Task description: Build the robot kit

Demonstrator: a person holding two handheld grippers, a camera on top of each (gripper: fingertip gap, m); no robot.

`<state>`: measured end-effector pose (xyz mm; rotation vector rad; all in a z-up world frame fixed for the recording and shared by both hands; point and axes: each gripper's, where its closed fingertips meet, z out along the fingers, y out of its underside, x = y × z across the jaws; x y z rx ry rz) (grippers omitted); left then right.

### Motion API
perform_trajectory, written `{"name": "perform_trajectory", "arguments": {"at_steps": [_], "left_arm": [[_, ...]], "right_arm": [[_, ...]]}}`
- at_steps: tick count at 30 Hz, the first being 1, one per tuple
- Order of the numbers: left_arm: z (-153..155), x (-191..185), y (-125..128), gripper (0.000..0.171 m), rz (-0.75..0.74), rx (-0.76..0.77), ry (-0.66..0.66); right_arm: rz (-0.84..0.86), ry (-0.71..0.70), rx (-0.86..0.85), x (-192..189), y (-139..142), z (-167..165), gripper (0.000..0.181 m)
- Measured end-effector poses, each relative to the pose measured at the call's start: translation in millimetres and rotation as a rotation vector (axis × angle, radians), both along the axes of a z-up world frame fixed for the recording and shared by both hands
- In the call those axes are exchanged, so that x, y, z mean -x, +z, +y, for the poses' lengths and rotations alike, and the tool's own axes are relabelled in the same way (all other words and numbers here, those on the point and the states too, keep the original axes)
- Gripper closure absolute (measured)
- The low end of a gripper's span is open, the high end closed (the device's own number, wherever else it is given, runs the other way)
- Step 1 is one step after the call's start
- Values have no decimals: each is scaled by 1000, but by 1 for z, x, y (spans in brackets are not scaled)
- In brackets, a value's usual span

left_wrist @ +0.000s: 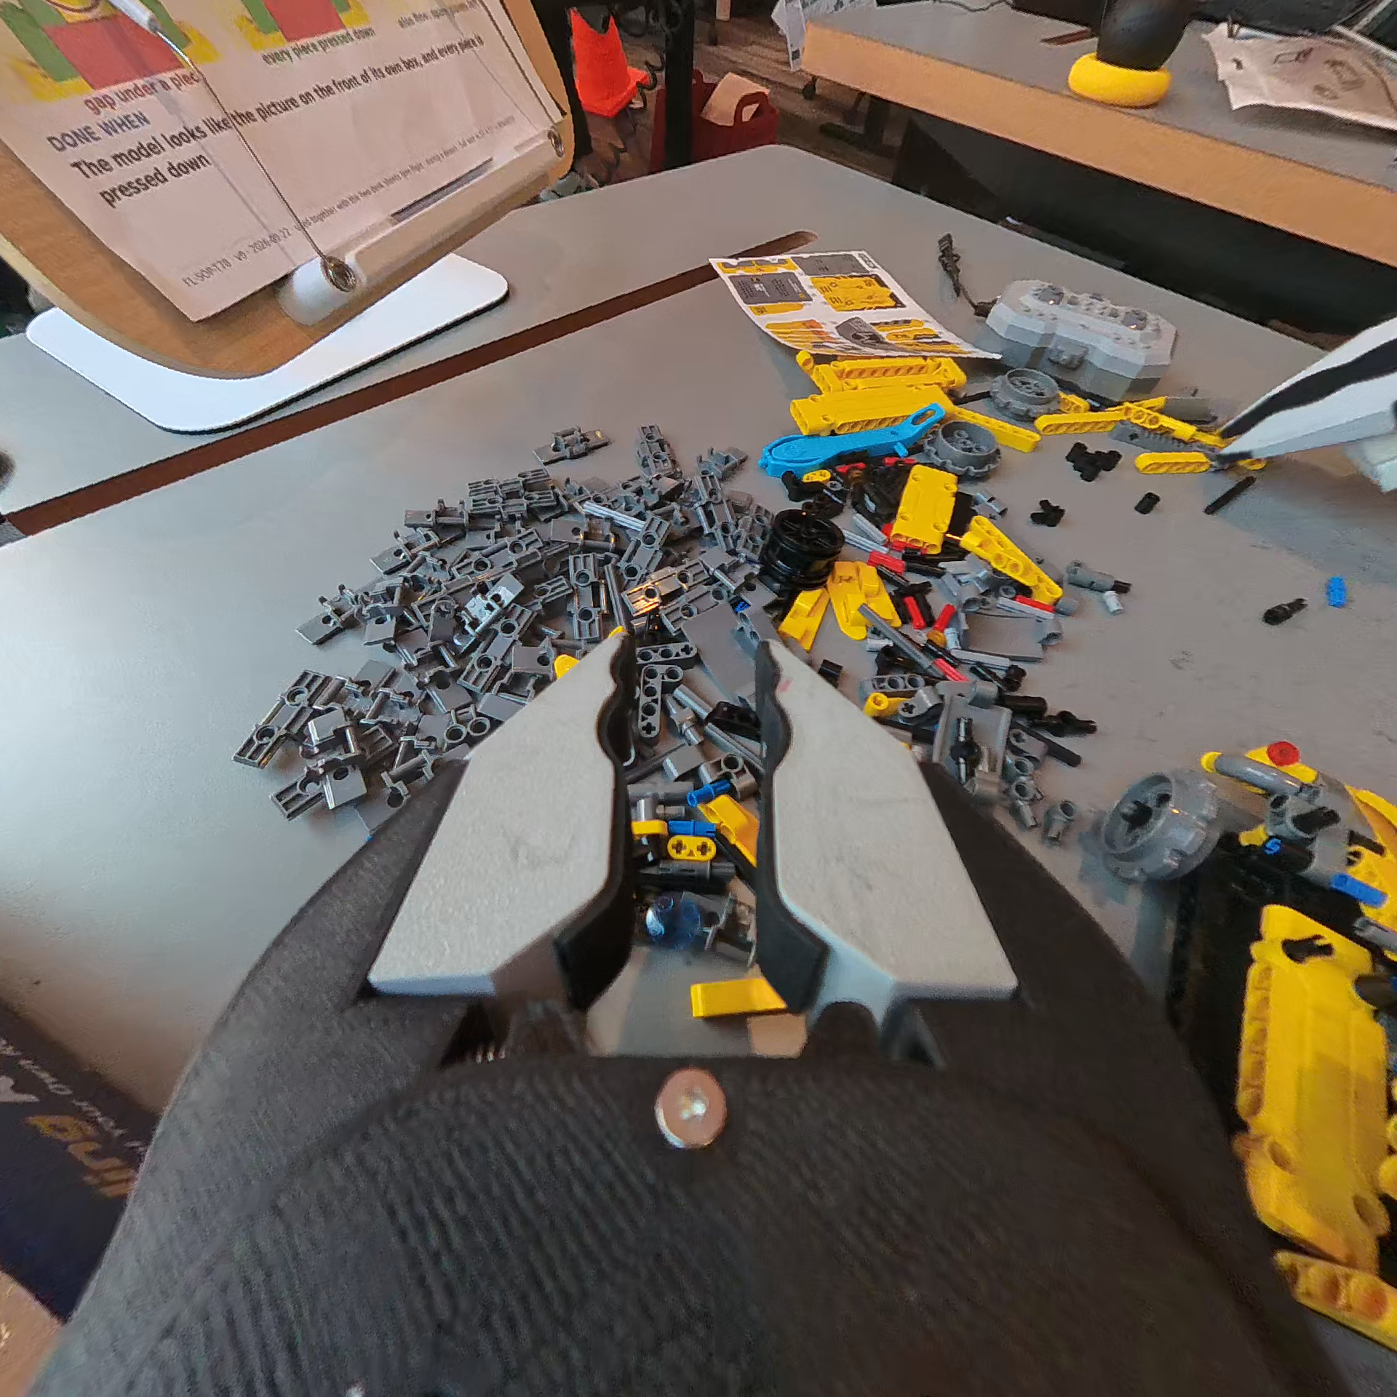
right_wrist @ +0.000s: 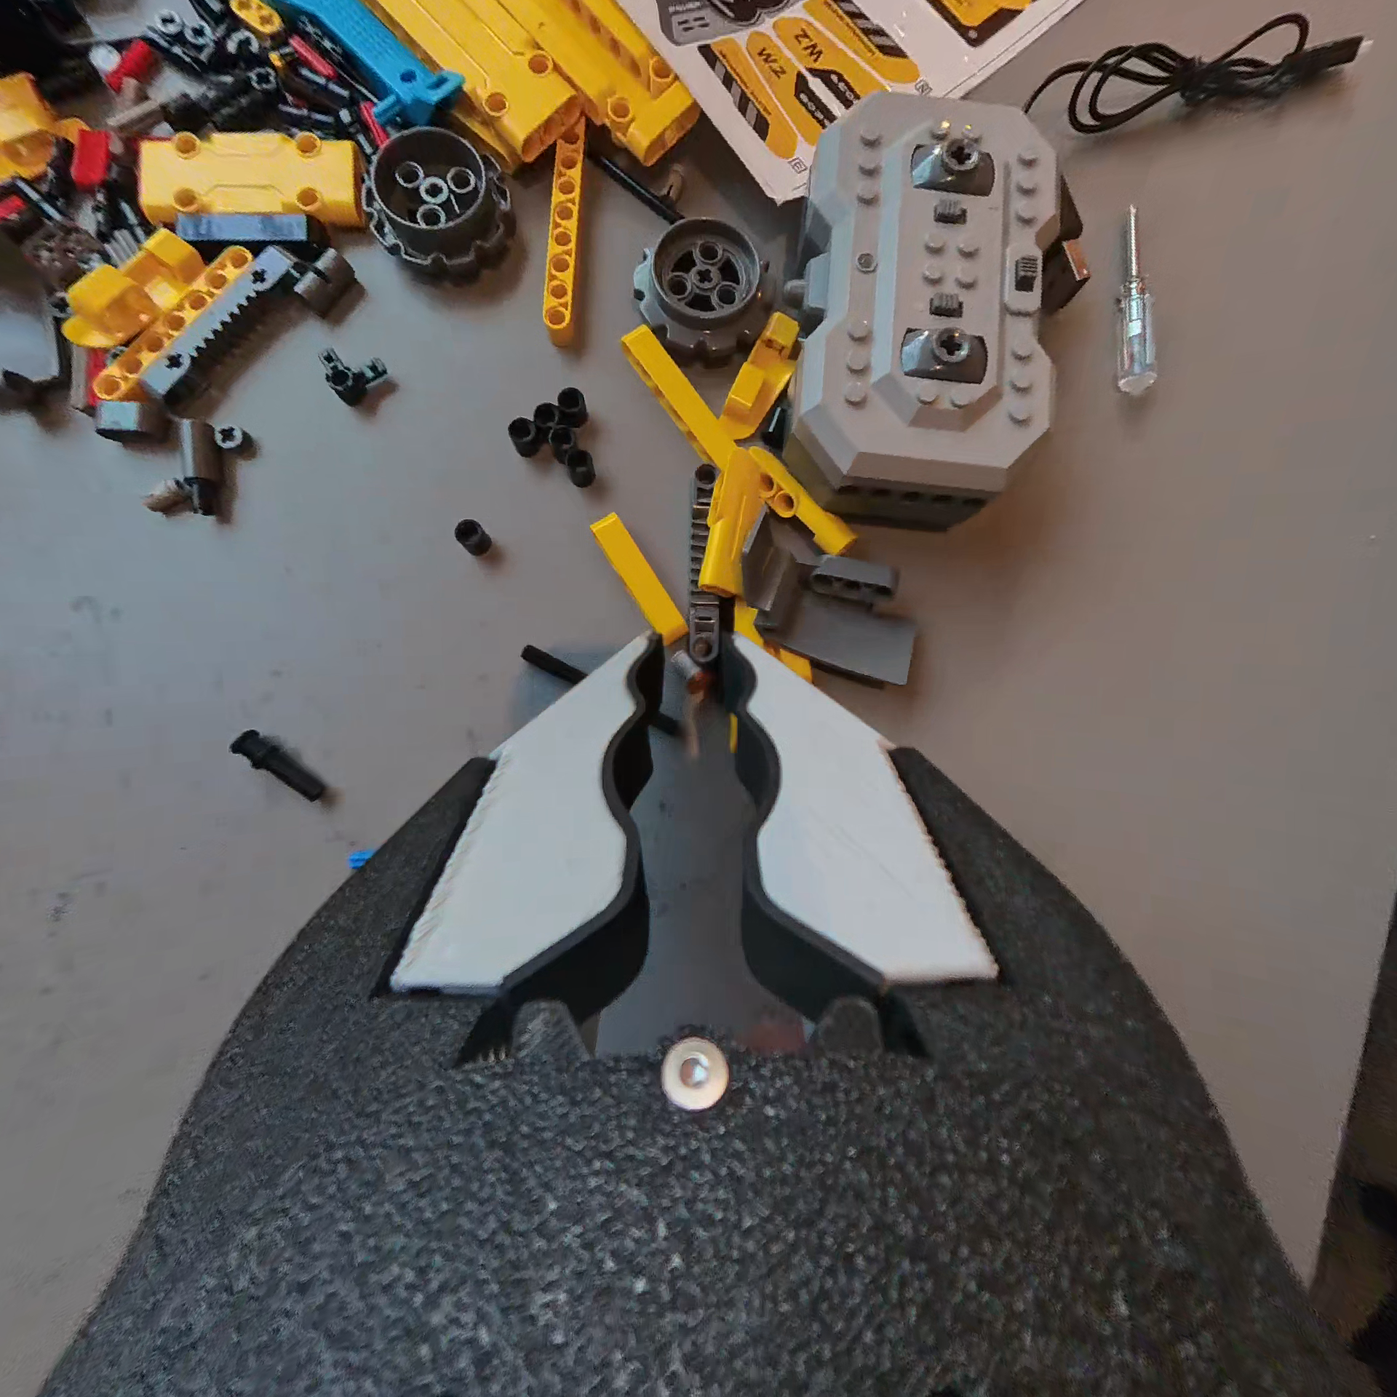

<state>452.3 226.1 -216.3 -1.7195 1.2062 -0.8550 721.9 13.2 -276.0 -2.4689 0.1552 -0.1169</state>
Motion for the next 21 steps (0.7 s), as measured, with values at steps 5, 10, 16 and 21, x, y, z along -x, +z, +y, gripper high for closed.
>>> {"name": "perform_trajectory", "arguments": {"at_steps": [5, 10, 16, 21], "left_arm": [[-3, -2, -1, 143, 0, 12, -15], [-5, -2, 1, 143, -2, 1, -20], [-7, -3, 0, 143, 1, 5, -29], [-8, -3, 1, 144, 1, 5, -33]], "right_arm": [[9, 66, 52, 9, -10, 7, 173], [17, 78, 35, 12, -4, 9, 169], [41, 78, 40, 11, -9, 13, 174], [92, 141, -23, 40, 16, 1, 174]]}}
